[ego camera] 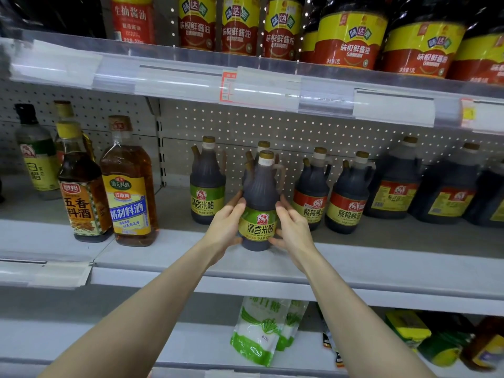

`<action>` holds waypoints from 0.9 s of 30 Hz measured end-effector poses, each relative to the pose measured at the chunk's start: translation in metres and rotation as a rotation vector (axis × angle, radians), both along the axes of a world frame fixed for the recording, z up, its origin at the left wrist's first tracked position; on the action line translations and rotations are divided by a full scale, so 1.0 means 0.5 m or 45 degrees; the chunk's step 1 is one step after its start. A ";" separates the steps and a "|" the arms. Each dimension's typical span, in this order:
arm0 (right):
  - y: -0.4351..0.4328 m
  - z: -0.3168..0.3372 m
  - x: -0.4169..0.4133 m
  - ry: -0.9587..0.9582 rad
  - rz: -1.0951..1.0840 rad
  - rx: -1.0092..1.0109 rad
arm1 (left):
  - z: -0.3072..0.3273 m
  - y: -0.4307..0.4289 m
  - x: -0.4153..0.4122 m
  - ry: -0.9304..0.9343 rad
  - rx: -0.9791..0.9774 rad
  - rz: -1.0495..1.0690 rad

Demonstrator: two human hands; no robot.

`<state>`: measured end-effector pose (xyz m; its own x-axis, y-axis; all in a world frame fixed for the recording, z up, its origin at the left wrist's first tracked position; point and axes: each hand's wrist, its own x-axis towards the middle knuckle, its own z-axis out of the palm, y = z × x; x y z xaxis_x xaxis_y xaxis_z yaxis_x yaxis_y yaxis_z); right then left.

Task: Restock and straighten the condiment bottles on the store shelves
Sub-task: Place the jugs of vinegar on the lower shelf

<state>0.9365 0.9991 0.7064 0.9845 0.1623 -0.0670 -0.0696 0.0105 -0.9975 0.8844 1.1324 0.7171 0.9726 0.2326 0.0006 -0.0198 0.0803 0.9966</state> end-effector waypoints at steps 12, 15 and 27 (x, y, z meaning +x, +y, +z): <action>-0.007 0.022 -0.021 -0.080 0.079 -0.100 | 0.014 0.000 -0.009 0.002 0.140 -0.002; -0.012 0.038 -0.039 -0.150 0.057 -0.144 | 0.031 -0.002 -0.032 -0.006 0.232 0.014; -0.080 0.216 -0.304 -0.377 0.104 -0.136 | 0.192 -0.035 -0.339 -0.183 0.391 0.205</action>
